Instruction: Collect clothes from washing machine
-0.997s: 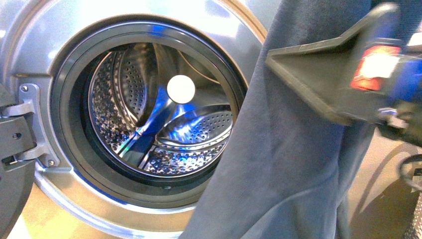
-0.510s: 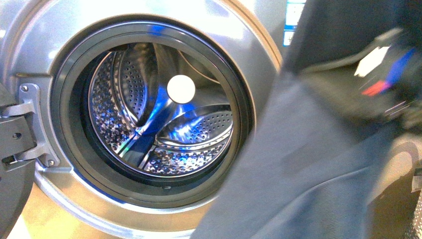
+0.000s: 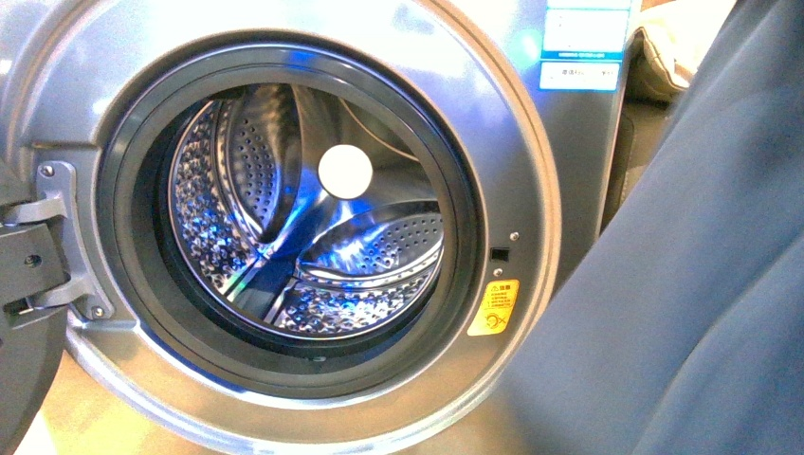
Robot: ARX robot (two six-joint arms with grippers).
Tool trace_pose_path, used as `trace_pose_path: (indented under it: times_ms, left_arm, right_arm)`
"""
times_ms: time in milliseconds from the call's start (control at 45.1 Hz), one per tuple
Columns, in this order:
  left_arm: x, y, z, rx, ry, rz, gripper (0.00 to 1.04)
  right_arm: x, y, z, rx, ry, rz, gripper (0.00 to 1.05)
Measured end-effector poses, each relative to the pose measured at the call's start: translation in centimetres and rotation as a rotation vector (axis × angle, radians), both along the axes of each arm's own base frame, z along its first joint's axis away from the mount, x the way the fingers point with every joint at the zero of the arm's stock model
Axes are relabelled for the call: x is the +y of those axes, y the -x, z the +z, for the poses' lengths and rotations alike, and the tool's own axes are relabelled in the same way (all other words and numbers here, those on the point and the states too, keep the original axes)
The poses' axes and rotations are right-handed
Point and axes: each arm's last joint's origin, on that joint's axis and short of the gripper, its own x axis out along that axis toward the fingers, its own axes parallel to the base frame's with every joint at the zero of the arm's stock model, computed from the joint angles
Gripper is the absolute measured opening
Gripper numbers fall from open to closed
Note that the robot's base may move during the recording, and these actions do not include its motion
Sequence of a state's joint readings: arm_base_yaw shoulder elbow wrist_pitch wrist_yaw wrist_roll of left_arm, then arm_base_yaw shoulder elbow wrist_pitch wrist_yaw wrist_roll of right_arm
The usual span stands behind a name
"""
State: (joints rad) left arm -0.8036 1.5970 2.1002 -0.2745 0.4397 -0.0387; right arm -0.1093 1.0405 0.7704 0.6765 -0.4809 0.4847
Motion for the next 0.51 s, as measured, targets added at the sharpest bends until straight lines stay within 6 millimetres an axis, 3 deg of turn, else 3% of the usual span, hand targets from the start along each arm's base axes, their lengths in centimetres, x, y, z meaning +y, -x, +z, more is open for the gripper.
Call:
trace_pose_path:
  times_ms: [155, 510]
  left_arm:
    - [0.0, 0.0, 0.0, 0.003, 0.001, 0.0, 0.08]
    - [0.0, 0.0, 0.0, 0.003, 0.001, -0.001, 0.57]
  right_arm:
    - [-1.7, 0.9, 2.8, -0.036, -0.004, -0.014, 0.06]
    - [-5.1, 2.1, 5.5, -0.047, 0.021, -0.083, 0.06]
